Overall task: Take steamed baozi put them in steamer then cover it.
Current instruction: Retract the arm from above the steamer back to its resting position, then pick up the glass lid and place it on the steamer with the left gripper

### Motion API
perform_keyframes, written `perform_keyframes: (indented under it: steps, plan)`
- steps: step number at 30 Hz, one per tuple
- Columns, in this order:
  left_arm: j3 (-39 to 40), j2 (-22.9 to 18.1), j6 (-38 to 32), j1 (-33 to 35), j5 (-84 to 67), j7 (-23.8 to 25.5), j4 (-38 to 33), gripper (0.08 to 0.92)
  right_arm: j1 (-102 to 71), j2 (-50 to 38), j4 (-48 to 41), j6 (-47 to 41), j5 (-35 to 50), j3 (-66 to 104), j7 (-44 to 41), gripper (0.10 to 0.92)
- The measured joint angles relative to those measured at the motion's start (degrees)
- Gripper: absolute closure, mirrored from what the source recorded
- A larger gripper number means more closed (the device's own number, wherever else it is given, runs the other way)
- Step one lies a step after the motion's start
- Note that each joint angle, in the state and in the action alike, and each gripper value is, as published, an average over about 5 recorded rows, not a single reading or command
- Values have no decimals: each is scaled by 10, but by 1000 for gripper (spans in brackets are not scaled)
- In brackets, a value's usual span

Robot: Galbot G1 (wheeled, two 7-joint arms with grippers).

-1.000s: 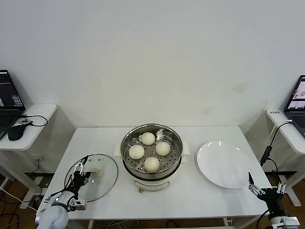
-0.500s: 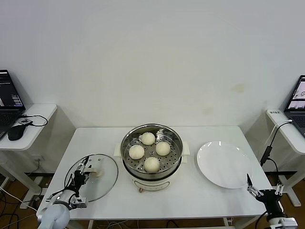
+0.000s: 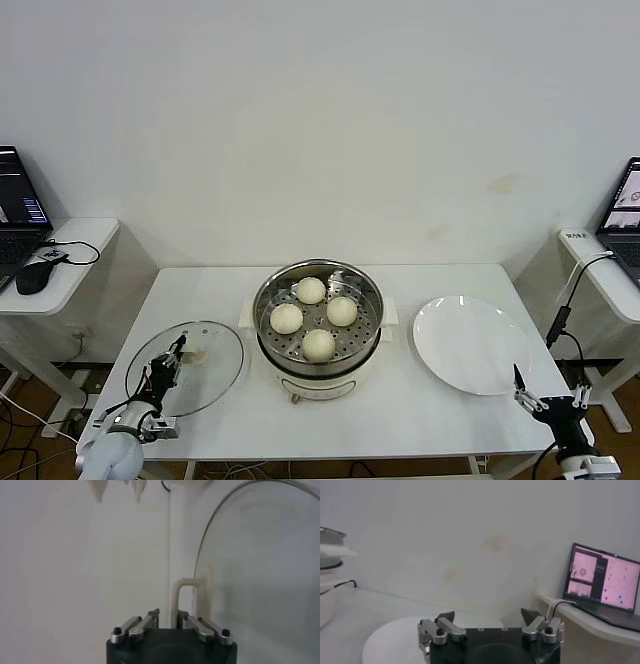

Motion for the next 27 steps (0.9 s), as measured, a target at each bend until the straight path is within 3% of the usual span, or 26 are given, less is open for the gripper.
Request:
perform_keyframes:
  steps: [10,20,27]
  plan:
    - [-37,24,44,34,-23,14,-90,868,2,-8,1,3,-3,-13,-1,203]
    - [-56,54,119,33,-30,77,-207,868,0,-11,8,3,-15,-28,2,202]
    - [-29,77,170,21,-54,117,-280,868,5,-2,7,8,-39,-37,10,203]
